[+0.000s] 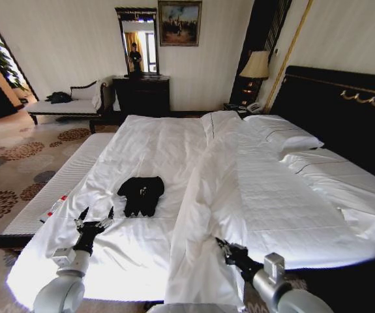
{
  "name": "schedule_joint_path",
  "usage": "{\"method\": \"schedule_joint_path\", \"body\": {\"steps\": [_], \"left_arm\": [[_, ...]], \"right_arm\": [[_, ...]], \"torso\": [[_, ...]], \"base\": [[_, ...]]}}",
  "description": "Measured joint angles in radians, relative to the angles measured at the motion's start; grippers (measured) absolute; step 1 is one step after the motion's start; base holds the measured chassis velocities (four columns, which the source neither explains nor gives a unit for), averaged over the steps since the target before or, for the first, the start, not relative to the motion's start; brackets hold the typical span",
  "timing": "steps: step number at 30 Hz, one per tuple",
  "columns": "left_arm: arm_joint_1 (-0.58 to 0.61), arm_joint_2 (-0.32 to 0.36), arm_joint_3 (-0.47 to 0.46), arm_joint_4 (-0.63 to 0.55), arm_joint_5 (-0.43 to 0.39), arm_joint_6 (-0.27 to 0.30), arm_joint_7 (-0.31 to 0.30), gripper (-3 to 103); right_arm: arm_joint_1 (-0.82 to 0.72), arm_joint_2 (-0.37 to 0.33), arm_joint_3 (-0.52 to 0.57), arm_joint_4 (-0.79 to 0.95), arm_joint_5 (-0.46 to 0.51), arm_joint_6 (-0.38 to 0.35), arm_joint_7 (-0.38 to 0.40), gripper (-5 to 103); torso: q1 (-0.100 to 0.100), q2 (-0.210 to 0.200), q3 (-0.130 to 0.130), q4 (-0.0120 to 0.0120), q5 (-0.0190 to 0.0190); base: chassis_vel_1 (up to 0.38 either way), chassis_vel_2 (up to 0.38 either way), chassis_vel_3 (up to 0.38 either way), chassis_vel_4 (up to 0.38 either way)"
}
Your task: Fold the clothes on the bed.
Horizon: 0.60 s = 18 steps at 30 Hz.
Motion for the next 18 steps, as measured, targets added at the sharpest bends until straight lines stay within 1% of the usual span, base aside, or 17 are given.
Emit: {"method": "schedule_joint_path", "body": {"steps": [4,5,7,9,10,11,12,13,14,15,16,18], "left_arm": [[0.003,0.001,-0.013,0.010,-0.012,-0.005,0.000,100],[0.008,-0.004,-0.019,0.007,-0.013,-0.007,0.001,100],[0.015,-0.010,-0.028,0.003,-0.014,-0.010,0.002,100],[0.044,-0.034,-0.058,-0.011,-0.024,-0.021,0.005,100],[0.052,-0.039,-0.066,-0.012,-0.029,-0.024,0.006,100],[0.053,-0.039,-0.067,-0.012,-0.030,-0.025,0.006,100],[0.055,-0.040,-0.068,-0.011,-0.031,-0.028,0.007,100],[0.055,-0.040,-0.068,-0.011,-0.031,-0.028,0.007,100],[0.055,-0.040,-0.068,-0.010,-0.031,-0.028,0.007,100],[0.054,-0.042,-0.065,-0.010,-0.030,-0.028,0.007,100],[0.054,-0.042,-0.065,-0.010,-0.030,-0.028,0.007,100],[0.051,-0.052,-0.058,-0.021,-0.022,-0.027,0.006,100]], "right_arm": [[-0.003,0.053,0.044,-0.018,0.001,0.019,0.009,0],[-0.008,0.056,0.060,-0.027,-0.010,0.032,0.010,0],[-0.011,0.055,0.072,-0.034,-0.014,0.041,0.011,0],[-0.031,0.054,0.144,-0.053,-0.005,0.079,0.017,0],[-0.045,0.063,0.194,-0.056,0.005,0.097,0.017,0],[-0.050,0.068,0.210,-0.056,0.007,0.103,0.016,0],[-0.061,0.088,0.264,-0.057,0.013,0.120,0.015,0],[-0.061,0.088,0.264,-0.057,0.013,0.120,0.015,0],[-0.064,0.103,0.299,-0.058,0.015,0.131,0.014,0],[-0.062,0.117,0.338,-0.062,0.020,0.143,0.014,0],[-0.062,0.117,0.338,-0.062,0.020,0.143,0.014,0],[-0.047,0.140,0.417,-0.083,0.035,0.161,0.013,0]], "torso": [[0.000,0.000,0.000,0.0001,0.0000],[0.000,0.000,0.000,-0.0003,-0.0002],[0.000,0.000,0.000,-0.0003,-0.0003],[0.000,0.000,0.000,0.0006,0.0001],[0.000,0.000,0.000,0.0007,0.0001],[0.000,0.000,0.000,0.0006,-0.0001],[0.000,0.000,0.000,0.0000,0.0001],[0.000,0.000,0.000,0.0000,0.0001],[0.000,0.000,0.000,-0.0003,0.0000],[0.000,0.000,0.000,-0.0002,0.0000],[0.000,0.000,0.000,-0.0002,0.0000],[0.000,0.000,0.000,0.0001,-0.0003]], "base": [[0.000,0.000,0.000,0.000],[0.000,0.000,0.000,0.000],[0.000,0.000,0.000,0.000],[0.000,0.000,0.000,0.000],[0.000,0.000,0.000,0.000],[0.000,0.000,0.000,0.000],[0.000,0.000,0.000,0.000],[0.000,0.000,0.000,0.000],[0.000,0.000,0.000,0.000],[0.000,0.000,0.000,0.000],[0.000,0.000,0.000,0.000],[0.000,0.000,0.000,0.000]]}}
